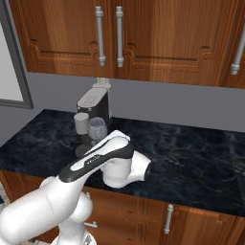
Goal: Retrieve the wine glasses from the counter and place one next to each plate.
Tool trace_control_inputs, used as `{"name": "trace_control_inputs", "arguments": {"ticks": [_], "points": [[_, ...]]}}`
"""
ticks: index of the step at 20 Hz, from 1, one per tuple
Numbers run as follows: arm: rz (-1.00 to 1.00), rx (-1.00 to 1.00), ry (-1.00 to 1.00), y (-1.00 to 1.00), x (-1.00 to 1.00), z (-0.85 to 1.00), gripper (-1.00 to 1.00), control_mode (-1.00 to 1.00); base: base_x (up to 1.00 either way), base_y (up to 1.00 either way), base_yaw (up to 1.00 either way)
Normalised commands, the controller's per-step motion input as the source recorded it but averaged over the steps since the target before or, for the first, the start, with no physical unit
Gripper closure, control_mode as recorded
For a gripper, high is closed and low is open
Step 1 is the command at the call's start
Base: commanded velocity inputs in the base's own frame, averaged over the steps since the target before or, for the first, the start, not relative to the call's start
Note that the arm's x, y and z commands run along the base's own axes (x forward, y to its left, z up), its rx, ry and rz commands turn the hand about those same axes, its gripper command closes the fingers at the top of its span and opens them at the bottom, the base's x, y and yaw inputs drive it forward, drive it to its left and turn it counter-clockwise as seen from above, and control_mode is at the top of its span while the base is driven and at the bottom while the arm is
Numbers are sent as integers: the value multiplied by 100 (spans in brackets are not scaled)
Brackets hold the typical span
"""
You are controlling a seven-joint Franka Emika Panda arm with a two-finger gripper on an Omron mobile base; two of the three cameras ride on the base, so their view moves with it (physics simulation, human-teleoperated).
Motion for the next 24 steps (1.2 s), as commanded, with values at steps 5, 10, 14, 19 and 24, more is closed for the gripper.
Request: {"name": "trace_control_inputs", "arguments": {"ticks": [5, 10, 14, 19, 24], "points": [[-2, 0, 0, 0, -34, 61, 100, -100, 0, 0, 0], [0, 0, 0, 6, -59, 43, 100, -100, 0, 0, 0], [-1, 1, 0, 3, -46, 53, 100, -100, 0, 0, 0], [0, 0, 0, 0, 0, 0, 100, 100, -59, 7, 0], [0, 0, 0, 0, 0, 0, 100, 100, -86, 79, 1]]}}
